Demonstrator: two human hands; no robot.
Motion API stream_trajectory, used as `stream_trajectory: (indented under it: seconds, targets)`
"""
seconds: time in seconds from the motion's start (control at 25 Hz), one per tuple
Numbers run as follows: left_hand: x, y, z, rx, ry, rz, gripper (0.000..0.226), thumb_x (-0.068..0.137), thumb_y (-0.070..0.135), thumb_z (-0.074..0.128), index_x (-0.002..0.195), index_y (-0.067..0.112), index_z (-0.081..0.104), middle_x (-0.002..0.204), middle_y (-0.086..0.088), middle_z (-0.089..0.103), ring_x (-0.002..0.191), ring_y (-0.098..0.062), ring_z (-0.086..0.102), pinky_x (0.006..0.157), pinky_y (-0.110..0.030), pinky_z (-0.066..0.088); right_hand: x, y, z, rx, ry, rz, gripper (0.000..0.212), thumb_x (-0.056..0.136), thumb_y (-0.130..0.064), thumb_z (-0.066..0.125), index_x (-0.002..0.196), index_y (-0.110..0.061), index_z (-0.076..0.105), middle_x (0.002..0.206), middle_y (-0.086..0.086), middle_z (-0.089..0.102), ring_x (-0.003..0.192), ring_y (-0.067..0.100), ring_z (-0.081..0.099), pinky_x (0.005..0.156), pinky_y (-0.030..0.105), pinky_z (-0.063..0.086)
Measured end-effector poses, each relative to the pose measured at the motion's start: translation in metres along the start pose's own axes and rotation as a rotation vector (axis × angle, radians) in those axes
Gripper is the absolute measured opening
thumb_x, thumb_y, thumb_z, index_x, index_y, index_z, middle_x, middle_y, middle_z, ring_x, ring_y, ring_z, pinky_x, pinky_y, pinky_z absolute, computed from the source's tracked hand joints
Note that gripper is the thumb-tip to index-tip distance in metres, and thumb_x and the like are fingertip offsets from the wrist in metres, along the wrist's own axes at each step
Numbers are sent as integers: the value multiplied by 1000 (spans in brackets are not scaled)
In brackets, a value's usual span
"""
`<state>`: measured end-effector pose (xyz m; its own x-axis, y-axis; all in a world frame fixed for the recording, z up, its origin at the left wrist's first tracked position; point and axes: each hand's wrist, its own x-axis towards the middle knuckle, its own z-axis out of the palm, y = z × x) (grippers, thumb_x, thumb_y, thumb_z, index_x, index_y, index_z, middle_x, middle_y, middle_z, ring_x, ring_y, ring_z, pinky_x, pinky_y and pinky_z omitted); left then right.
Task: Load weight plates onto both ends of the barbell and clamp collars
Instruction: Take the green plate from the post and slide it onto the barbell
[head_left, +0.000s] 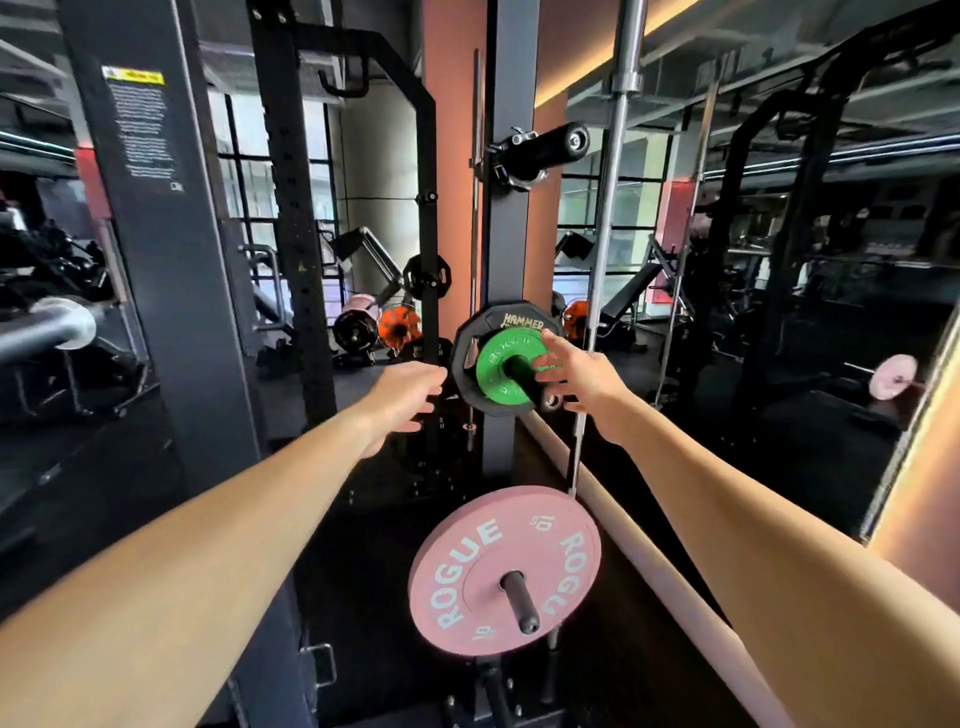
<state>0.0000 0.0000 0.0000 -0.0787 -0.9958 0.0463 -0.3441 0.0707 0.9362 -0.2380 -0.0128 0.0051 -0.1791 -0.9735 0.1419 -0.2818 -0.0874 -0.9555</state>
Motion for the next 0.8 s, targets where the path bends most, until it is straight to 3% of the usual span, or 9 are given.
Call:
stream_trajectory:
  seconds: [0.12,0.2,0.28,0.36,0.48,0.6,0.8]
  targets:
    - [61,-3,34,-20,22,-3,27,101,35,53,125,25,59,130,-2,63,118,-23,58,98,-41,48,63,19,-15,18,38,2,50,91,-61,57,104,-18,78,102,-1,73,94,17,66,65,27,39]
    - [106,-6,56,-19,38,-15,30,101,32,53,129,23,60,133,-4,61,120,-23,57,93,-38,48,114,34,-17,2,23,23,47,88,-64,58,99,-23,78,108,-1,73,105,21,65,77,30,43]
    - [147,-8,70,-27,94,-9,36,100,30,56,135,21,58,136,-6,59,120,-23,55,90,-36,46,158,49,-14,-12,6,31,55,84,-67,60,112,-23,76,124,2,71,117,22,63,100,38,45]
    - [186,-10,84,-47,145,-11,44,99,30,59,142,21,52,139,-7,57,119,-23,55,94,-35,44,196,61,-8,-8,5,22,67,82,-66,63,131,-20,67,136,2,66,126,22,59,112,39,41]
    - [228,-19,98,-63,191,-50,50,96,33,63,143,21,49,136,-11,58,121,-27,59,100,-39,44,244,77,3,-29,14,3,54,82,-61,66,124,-26,67,135,6,64,121,24,61,111,40,44]
    - [246,-31,109,-25,251,-43,43,93,39,66,130,23,54,105,-1,65,91,-18,61,89,-37,50,265,92,11,-125,45,-38,40,78,-63,68,98,-29,65,123,7,67,116,25,62,108,44,45]
    - [236,-33,116,80,268,-29,42,84,57,65,107,23,60,98,0,69,94,-21,66,91,-44,57,251,99,0,-55,-39,-24,62,73,-63,77,117,-23,61,115,-3,68,105,19,65,100,35,50]
